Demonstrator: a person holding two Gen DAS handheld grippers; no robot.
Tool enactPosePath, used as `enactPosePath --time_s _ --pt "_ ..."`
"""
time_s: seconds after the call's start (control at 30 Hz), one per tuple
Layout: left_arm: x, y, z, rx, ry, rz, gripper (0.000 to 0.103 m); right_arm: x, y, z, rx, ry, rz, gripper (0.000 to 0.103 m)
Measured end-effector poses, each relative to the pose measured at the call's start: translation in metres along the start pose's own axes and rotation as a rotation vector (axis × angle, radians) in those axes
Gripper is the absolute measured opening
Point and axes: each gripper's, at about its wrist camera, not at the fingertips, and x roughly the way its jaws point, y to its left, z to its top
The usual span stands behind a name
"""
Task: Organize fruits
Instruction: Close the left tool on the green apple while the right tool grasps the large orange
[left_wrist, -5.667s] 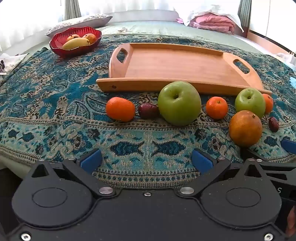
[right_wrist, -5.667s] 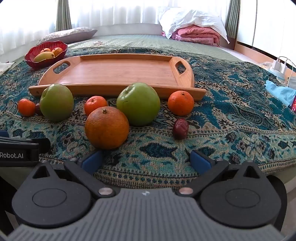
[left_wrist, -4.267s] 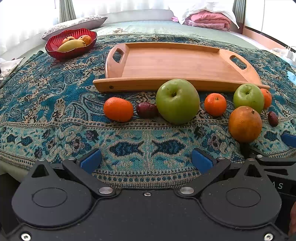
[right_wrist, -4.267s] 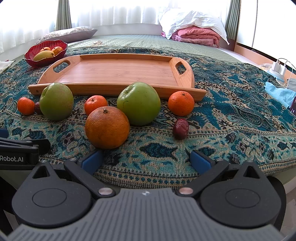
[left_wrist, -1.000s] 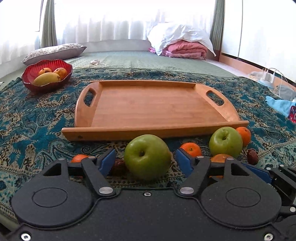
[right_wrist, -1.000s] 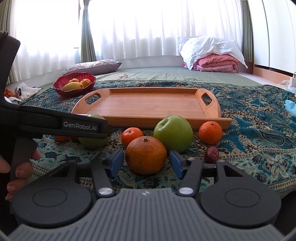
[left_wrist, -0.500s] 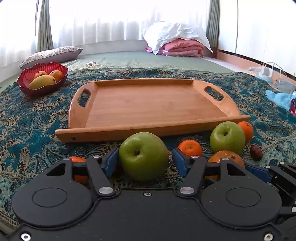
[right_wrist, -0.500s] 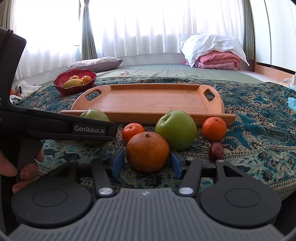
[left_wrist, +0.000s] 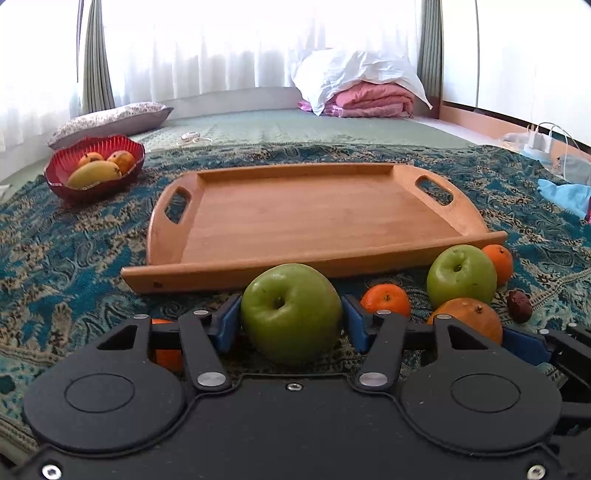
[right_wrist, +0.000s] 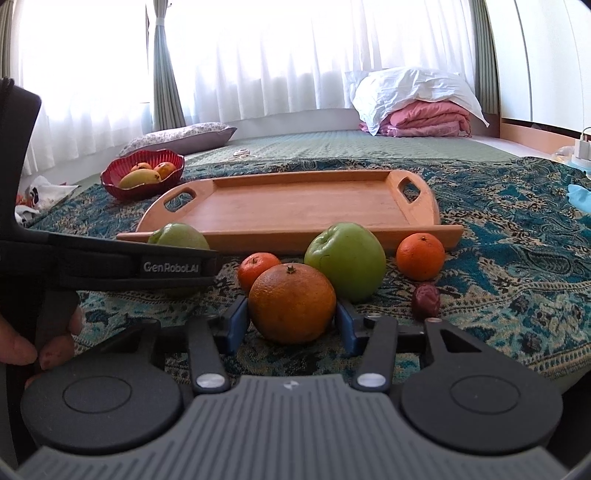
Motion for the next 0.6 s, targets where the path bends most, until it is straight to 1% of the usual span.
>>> enactPosePath --time_s 0.17,0.27,0.43,0.6 --pt "-0.011 0.007 0.012 -0.022 -0.046 0.009 0.055 -0.008 -0.005 0.007 0.008 -0.027 -0.009 0.053" --pt "-0.014 0.012 0.021 -0.033 -0.057 0.013 0.055 -0.012 -0.007 0.012 0.013 -0.044 -0.011 0.053" --pt "-0.015 0.021 0.031 -0.045 -0.053 0.025 0.055 -0.018 -0.013 0.021 0.031 -0.072 -0.009 0.053" --pt "-0.014 0.029 0.040 -0.045 -0.042 0.035 0.055 -0.016 -0.020 0.033 0.028 -0.086 -0.029 0.053"
